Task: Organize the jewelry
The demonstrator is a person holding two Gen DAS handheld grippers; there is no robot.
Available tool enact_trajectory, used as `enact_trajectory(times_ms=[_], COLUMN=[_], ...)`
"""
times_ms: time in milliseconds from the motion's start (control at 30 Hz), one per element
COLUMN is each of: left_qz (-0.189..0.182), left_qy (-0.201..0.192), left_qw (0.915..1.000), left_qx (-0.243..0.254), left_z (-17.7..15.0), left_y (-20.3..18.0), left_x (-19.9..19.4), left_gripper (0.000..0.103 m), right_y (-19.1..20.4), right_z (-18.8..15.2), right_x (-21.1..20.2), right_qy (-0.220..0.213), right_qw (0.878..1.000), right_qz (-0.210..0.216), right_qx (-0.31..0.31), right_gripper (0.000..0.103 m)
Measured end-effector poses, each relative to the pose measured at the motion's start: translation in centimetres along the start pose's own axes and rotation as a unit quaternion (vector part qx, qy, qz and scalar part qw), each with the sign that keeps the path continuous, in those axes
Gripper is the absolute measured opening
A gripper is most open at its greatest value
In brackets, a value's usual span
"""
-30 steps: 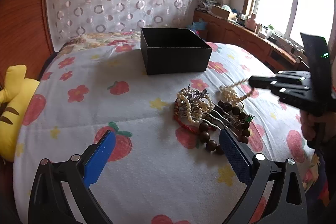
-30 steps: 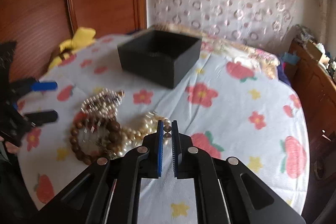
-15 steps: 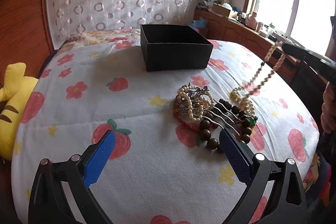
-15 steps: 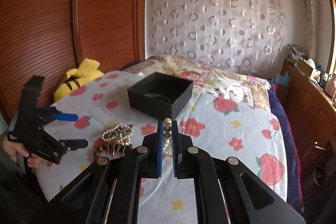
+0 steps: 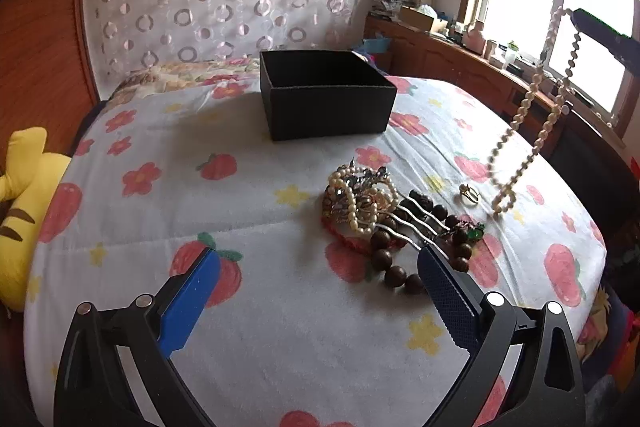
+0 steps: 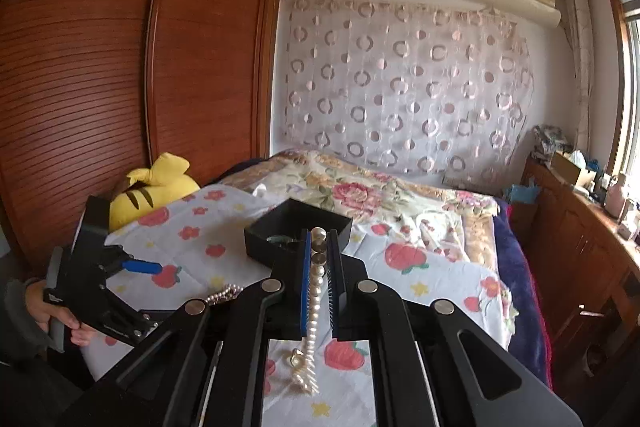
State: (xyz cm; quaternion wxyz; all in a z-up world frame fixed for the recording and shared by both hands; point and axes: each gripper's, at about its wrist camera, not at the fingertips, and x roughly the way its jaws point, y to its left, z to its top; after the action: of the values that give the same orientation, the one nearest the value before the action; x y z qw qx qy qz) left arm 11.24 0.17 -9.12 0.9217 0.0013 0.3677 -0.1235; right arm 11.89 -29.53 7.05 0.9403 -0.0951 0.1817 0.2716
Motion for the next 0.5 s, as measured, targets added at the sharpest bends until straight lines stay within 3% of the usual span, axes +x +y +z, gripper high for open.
enact_trajectory(times_ms=[100,200,267,333,500], left_qz=[-0.023,-0.048,-0.064,-0.074,-0.083], left_qy=[-0.005,0.008,0.022,0.035,0.058], left_qw=[0.9997,0.9988,0.9977,0.9965,0.9948], left_qx=[-0.002,-0.008,-0.012,-0.013,-0.008], left_z=[0.6,1.5,2.0,2.4,3.0], left_y=[0.1,0.2,0.3,0.4,0.3], left_x=[0.0,0.8,1.6,2.4,4.1], left_gripper=[0.095,0.071,0.049,0.036,0.024], right_y=[0.1,0.2,0.4,0.5,0.8], right_z=[0.2,0.2,0.2,0.4,1.0], right_x=[-0.2,-0.1,0.0,-0.1,-0.5], right_qy=[-0.001,0.003,0.004,0.001,-0.005], right_qw=[1.000,1.000,1.000,1.000,1.000], right_qz=[-0.002,-0.006,-0.007,-0.008,-0.008], right_qx=[-0.005,-0.012,-0.015,-0.018,-0.023], right_gripper=[0.008,0.008,0.008,0.008,0.008])
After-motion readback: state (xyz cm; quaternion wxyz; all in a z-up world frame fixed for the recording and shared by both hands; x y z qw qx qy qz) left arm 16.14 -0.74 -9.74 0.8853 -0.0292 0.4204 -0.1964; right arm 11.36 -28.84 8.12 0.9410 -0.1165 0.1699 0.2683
